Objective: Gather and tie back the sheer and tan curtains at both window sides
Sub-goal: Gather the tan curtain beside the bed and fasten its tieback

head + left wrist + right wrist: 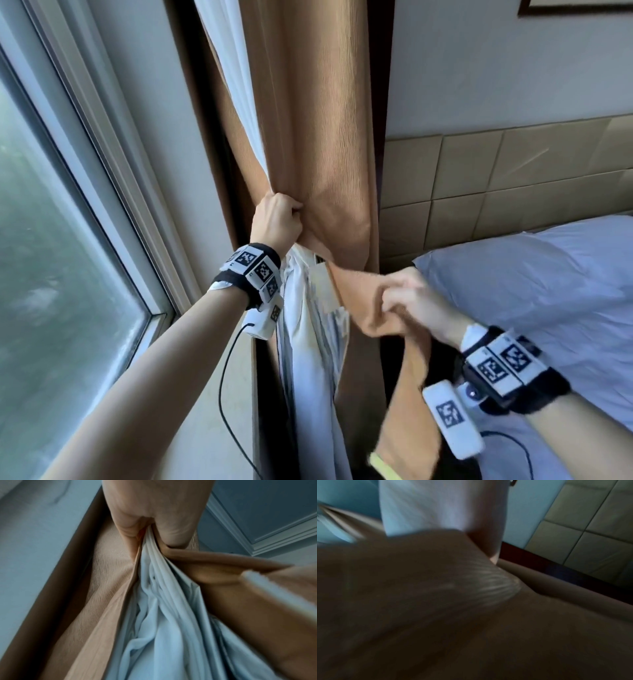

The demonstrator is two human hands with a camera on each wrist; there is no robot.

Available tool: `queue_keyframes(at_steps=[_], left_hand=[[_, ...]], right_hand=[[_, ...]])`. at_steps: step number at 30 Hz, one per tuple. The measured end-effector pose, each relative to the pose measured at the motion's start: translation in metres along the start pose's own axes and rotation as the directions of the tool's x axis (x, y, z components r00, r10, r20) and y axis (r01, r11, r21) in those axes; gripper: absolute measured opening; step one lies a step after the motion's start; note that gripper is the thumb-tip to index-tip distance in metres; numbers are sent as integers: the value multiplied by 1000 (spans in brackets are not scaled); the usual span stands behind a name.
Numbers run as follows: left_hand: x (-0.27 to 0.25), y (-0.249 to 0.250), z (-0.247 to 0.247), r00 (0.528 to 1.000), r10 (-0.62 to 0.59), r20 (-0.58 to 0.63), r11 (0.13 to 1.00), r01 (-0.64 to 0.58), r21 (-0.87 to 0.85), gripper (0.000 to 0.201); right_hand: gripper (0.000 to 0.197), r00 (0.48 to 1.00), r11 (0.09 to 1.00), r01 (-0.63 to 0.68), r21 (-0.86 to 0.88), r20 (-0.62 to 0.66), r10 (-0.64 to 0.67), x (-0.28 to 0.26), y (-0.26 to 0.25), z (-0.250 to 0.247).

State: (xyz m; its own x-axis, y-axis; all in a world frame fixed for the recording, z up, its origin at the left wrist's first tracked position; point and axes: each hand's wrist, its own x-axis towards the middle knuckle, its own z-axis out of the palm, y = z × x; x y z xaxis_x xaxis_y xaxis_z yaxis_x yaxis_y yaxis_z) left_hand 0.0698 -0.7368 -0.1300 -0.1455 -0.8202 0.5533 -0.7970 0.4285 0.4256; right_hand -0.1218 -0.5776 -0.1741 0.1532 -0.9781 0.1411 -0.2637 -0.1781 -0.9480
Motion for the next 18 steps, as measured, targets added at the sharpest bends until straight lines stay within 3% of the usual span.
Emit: queue_keyframes(at_steps=[3,4,6,7,8,9,10,11,14,18], left_hand=[[0,4,2,1000,22,5,1000,-22,-6,32],[0,5,2,1000,19,6,1000,-19,-7,32],[-1,3,1,1000,10,5,1000,-10,0,33],[-1,1,0,1000,7,4,1000,-7,3,33],[-2,-1,-2,1000,9,3,1000,-9,5,32],[-3,-3,-3,1000,14,1,1000,-14,8,32],[-4,-5,-5,1000,21,1,1000,-21,15,31],[-5,-5,-6,1000,27,3,999,-27,19,31],[-9,-3,-8,999,31,8,999,-31,27,31],[-10,5,-7,999,40,14,998,-41,55,31]], right_hand=[[22,992,967,-32,254,-109,61,9,7,-19],[24,988,968,-84,235,-108,112,15,18,-21],[20,971,972,-235,-1,-51,235,27,50,-22],[8,941,920,-333,-208,-11,338,32,71,-24],[17,900,808,-389,-442,2,435,36,95,-28],[39,867,663,-402,-631,-31,497,42,121,-34],[53,862,572,-414,-708,-104,496,47,134,-36],[58,877,557,-433,-709,-187,443,52,137,-37],[65,910,730,-386,-564,-362,202,74,110,-35],[104,926,891,-215,-399,-375,56,114,60,-29]])
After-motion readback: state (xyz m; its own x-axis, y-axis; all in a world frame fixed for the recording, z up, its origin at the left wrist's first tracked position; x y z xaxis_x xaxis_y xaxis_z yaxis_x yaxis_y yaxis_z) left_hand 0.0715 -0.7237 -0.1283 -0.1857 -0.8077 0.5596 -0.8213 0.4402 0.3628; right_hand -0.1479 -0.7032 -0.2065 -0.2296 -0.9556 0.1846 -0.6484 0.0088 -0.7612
